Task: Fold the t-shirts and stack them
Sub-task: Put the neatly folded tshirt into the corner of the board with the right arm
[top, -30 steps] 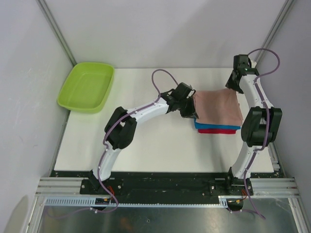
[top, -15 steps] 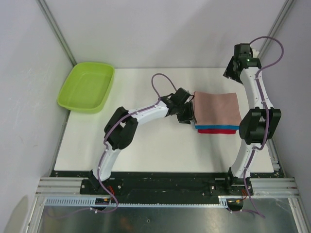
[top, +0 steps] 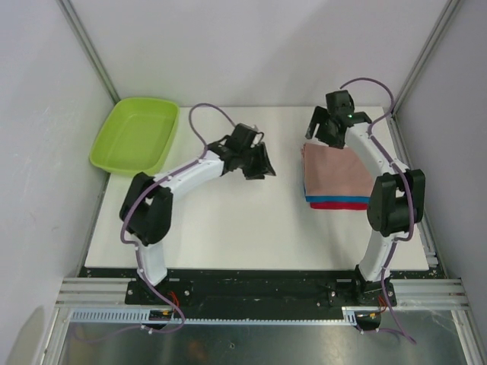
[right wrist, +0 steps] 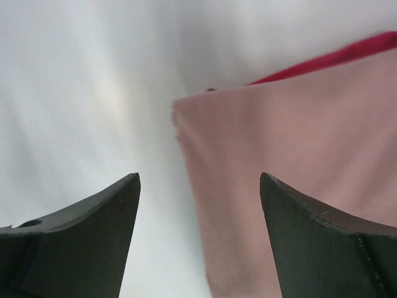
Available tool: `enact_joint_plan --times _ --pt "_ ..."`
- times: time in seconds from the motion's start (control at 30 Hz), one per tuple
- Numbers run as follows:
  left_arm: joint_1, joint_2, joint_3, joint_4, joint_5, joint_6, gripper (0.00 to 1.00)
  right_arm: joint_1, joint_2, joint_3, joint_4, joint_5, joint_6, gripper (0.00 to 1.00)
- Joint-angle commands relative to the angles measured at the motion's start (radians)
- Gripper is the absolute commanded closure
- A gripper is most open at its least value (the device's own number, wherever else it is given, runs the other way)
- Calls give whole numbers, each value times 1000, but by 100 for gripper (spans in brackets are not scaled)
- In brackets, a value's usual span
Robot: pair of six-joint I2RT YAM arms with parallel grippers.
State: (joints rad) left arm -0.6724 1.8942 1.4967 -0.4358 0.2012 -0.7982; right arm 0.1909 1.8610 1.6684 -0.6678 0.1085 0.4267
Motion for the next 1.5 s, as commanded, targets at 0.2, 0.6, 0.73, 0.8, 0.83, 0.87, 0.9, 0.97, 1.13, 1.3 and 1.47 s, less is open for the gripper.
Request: enact_joint_plan --times 0.2,0.6,0.73,0.8,0.83,0.87,0.9,0.97,1.13,1.3,1.47 --pt "104 -155 -120 9 -4 82 52 141 263 261 55 125 -46 19" --pt "148 -173 -138 14 33 113 53 173 434 291 56 279 -163 18" --pt "149 -167 -140 17 39 112 53 167 417 195 60 279 -127 19" --pt "150 -169 -143 18 39 109 54 167 385 117 87 288 -112 19" --pt "149 -169 -145 19 40 108 54 165 363 79 98 294 -103 19" --pt "149 -169 -145 20 41 107 54 164 343 39 109 300 -96 19" --pt "149 -169 -147 21 44 106 54 164 324 1 123 305 -91 19" --pt "149 -168 -149 23 45 103 55 163 283 -73 148 315 -82 20" --pt "149 -172 -162 29 48 98 56 149 159 -268 200 330 -60 21" --pt "150 -186 -180 31 47 99 56 129 21 -436 228 323 -40 21" --pt "149 -200 -200 35 38 102 56 82 -110 -508 244 262 -40 21"
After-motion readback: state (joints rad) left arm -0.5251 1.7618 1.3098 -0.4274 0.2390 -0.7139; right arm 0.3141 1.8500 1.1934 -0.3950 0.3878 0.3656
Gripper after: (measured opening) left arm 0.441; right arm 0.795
